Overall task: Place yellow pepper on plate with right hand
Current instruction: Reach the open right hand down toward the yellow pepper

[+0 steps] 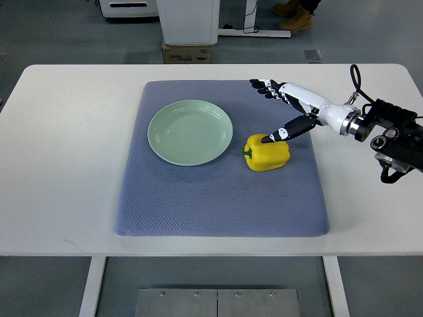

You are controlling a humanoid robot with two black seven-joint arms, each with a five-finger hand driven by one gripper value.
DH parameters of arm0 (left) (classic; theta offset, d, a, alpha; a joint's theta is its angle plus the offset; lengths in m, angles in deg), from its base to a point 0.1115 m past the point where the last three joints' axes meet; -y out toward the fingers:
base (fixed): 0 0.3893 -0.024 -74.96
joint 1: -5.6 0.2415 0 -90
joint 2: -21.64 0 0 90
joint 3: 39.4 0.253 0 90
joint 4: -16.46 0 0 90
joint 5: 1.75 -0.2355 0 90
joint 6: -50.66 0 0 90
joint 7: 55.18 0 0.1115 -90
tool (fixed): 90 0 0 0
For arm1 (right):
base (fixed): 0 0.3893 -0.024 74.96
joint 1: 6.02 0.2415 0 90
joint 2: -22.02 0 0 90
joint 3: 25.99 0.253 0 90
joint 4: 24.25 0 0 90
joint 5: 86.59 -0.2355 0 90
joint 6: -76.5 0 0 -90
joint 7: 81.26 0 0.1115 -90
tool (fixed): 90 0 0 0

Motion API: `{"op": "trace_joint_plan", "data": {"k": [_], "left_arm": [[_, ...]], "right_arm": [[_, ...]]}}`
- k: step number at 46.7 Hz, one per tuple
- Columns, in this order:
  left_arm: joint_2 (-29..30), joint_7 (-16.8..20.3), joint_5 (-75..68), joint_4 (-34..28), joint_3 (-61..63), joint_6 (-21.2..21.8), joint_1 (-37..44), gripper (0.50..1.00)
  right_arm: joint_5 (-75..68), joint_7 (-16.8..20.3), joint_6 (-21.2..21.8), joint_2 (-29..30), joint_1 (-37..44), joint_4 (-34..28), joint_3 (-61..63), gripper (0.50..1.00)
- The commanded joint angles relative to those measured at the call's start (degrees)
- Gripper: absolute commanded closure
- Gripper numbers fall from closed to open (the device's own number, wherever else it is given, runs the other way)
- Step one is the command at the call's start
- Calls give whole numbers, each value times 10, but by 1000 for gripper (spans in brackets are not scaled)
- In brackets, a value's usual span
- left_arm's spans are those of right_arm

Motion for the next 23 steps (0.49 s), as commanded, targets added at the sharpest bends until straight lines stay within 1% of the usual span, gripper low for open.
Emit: {"op": "trace_joint_plan", "data": {"k": [1,13,23], "left_arm": [[0,0,0,0,0,0,1,500],[0,0,0,0,0,0,0,500],[0,0,0,0,0,0,0,500]], "right_arm": [[6,-4,0,-4,11,-9,-19,500],[40,-2,-2,0,37,-12,-60,500],[52,0,-8,4,57,-10,-121,500]]}}
